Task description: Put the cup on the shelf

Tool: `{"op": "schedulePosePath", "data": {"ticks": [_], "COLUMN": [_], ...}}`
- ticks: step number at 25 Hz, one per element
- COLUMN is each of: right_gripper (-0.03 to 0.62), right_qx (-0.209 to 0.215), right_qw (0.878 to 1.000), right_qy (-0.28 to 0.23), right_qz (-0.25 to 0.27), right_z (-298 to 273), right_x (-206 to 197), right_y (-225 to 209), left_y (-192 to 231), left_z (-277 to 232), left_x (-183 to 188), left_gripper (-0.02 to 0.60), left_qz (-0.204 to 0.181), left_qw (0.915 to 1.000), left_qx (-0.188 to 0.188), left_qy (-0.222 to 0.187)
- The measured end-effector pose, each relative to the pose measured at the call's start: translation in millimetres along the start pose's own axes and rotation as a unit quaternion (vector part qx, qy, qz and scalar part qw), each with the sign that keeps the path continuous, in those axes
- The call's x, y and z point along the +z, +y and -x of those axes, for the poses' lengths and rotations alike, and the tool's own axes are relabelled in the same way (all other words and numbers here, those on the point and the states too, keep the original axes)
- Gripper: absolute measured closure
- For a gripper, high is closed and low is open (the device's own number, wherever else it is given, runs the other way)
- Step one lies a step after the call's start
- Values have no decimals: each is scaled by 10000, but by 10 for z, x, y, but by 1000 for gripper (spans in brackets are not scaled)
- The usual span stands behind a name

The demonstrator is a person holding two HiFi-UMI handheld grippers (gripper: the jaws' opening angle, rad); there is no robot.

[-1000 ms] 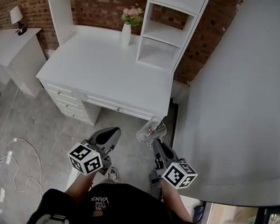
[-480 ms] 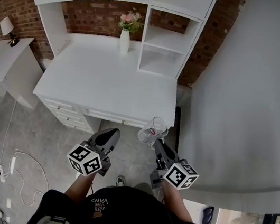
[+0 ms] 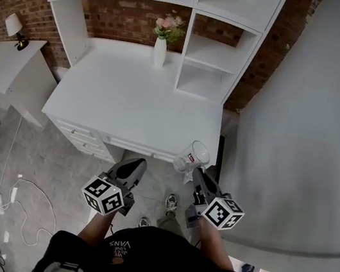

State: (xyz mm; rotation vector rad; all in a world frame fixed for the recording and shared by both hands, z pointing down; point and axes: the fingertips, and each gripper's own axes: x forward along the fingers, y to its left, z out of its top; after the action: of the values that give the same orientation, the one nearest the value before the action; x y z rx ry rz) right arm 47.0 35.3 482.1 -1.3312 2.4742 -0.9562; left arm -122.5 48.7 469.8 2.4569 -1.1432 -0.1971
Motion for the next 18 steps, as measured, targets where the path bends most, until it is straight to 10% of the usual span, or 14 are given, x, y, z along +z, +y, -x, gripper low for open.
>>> {"op": "schedulePosePath", "data": {"ticks": [18], "right_gripper": [563], "right_qx": [484], "right_qw": [9976], "right_qy": [461], "right_qz": [158], "right_z": [-970], "right_x": [878], "right_y": [-930], "left_y": [391], "left_z": [-1289], "left_x": [401], "left_gripper": [574], "left_qz": [-58], "left_qw": [9972], "left_qx": [608], "left_qy": [-422]}}
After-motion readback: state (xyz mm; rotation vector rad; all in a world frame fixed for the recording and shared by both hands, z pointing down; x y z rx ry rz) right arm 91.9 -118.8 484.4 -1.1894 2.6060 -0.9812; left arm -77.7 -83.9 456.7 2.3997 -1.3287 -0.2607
